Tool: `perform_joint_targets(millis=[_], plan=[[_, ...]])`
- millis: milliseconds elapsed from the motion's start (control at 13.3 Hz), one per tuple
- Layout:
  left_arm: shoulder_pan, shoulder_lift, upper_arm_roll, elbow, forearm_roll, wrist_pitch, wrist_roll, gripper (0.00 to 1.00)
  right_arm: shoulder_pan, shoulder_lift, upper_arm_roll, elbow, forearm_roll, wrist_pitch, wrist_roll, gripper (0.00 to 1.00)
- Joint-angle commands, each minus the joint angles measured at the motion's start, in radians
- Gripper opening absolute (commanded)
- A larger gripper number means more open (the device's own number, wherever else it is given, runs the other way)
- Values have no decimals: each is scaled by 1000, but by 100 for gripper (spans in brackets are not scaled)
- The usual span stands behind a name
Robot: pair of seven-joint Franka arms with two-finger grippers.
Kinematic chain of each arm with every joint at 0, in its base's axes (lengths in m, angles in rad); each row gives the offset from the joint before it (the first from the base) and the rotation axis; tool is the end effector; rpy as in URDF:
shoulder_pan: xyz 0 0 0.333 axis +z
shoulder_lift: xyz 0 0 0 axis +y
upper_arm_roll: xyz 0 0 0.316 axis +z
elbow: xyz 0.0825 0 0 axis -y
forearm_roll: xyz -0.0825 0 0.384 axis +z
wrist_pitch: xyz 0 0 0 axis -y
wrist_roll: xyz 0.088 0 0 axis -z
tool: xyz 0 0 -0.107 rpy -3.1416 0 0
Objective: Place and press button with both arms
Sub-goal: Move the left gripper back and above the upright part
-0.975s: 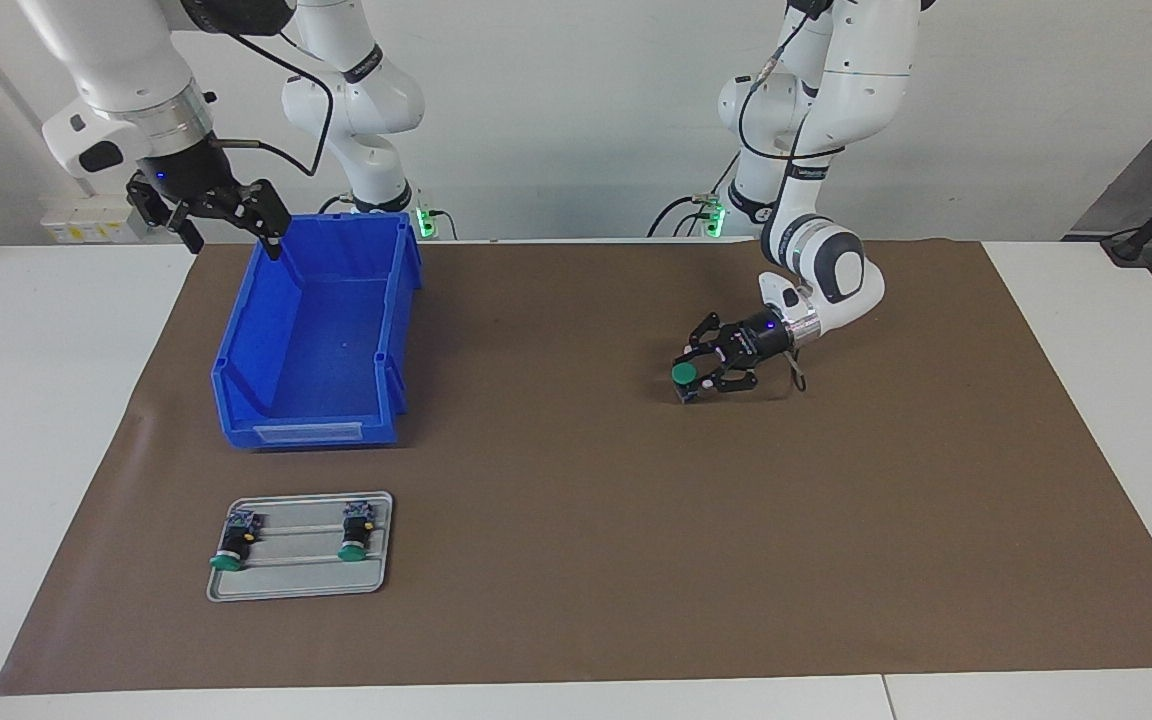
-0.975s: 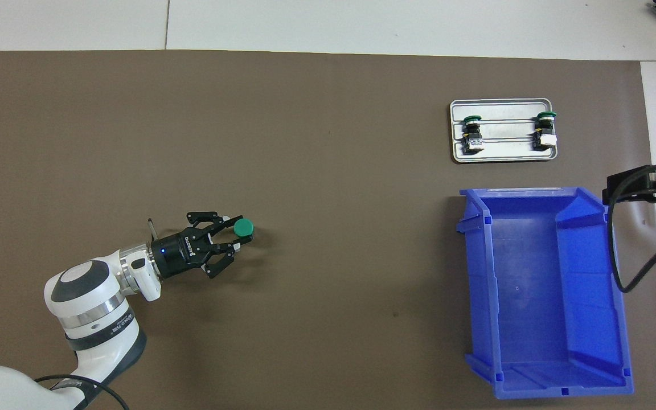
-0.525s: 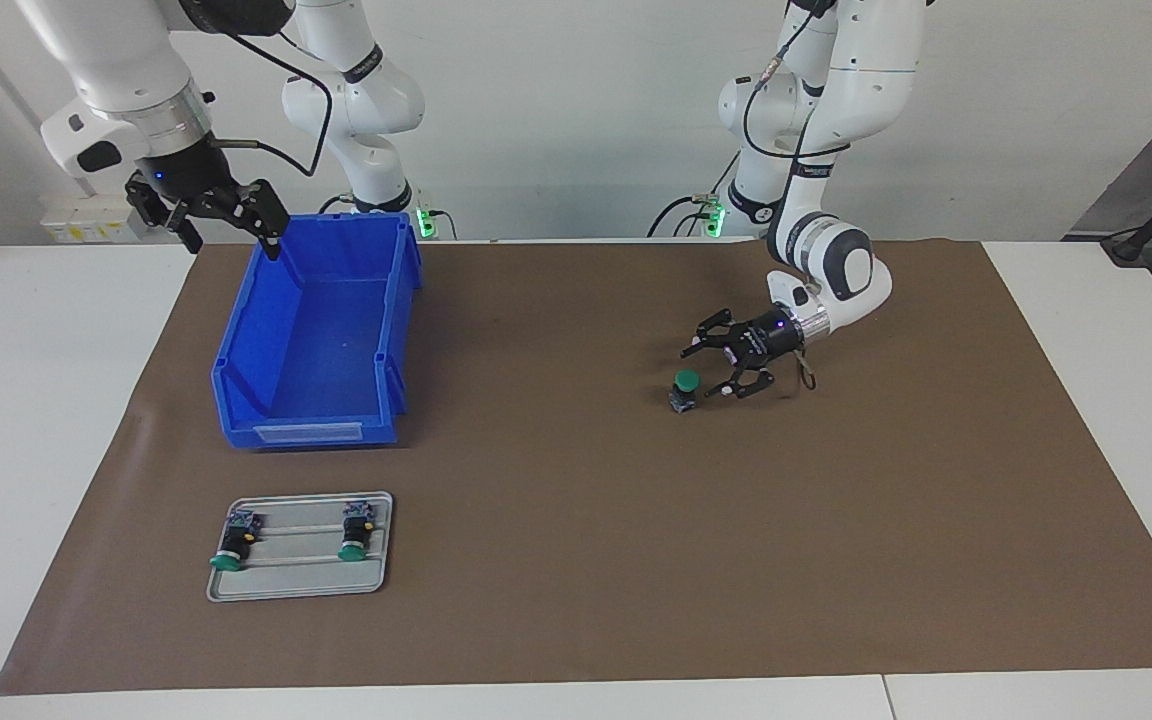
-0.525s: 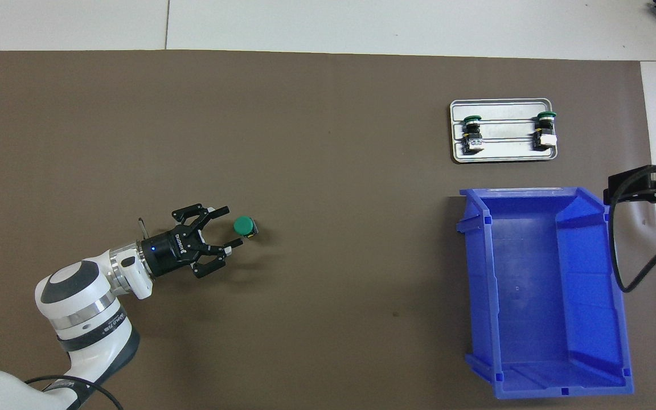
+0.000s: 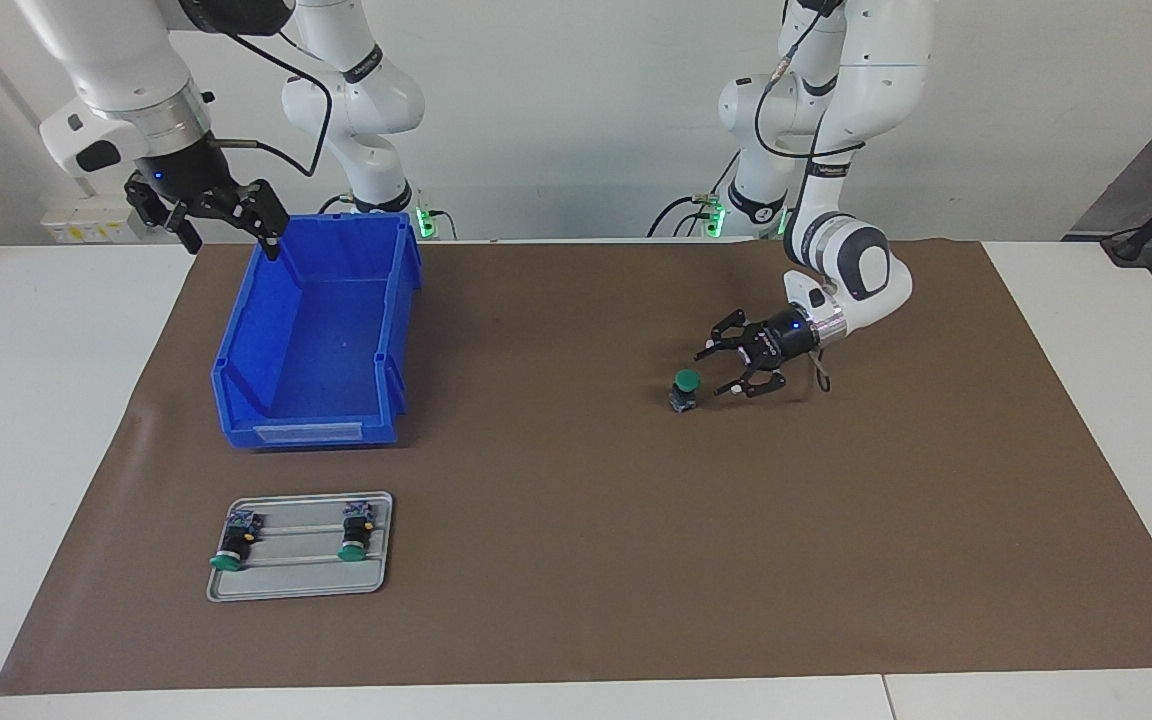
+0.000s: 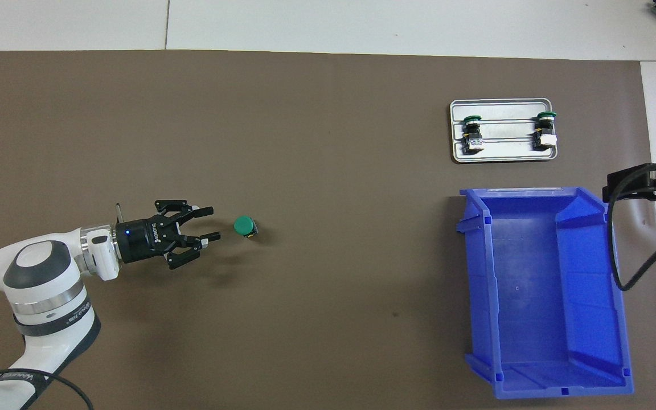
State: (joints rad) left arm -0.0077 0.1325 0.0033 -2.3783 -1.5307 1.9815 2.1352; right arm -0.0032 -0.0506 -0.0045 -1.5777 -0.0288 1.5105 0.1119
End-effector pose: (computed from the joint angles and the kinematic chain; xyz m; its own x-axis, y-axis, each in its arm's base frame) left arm 0.4871 -0.0650 0.2727 0.3845 -0.2494 0.8888 -0.9008 -0.3118 0.3022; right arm 0.5326 -0.0074 0.6436 0.9926 -0.1210 -0.0133 -0.1205 -0.9922 0.0302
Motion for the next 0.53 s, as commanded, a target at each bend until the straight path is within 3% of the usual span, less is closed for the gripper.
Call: perform_joint_targets(millis=[0, 300, 450], plan=[[-27, -103, -12, 21, 110, 146, -261, 60, -15, -37, 1, -19, 20, -21, -26, 100], [-132, -169, -17, 45, 265, 300, -674, 60, -5, -45, 4, -21, 23, -26, -26, 100], [-198, -178, -17, 45, 280, 382, -818, 60, -5, -48, 4, -21, 23, -27, -26, 100]])
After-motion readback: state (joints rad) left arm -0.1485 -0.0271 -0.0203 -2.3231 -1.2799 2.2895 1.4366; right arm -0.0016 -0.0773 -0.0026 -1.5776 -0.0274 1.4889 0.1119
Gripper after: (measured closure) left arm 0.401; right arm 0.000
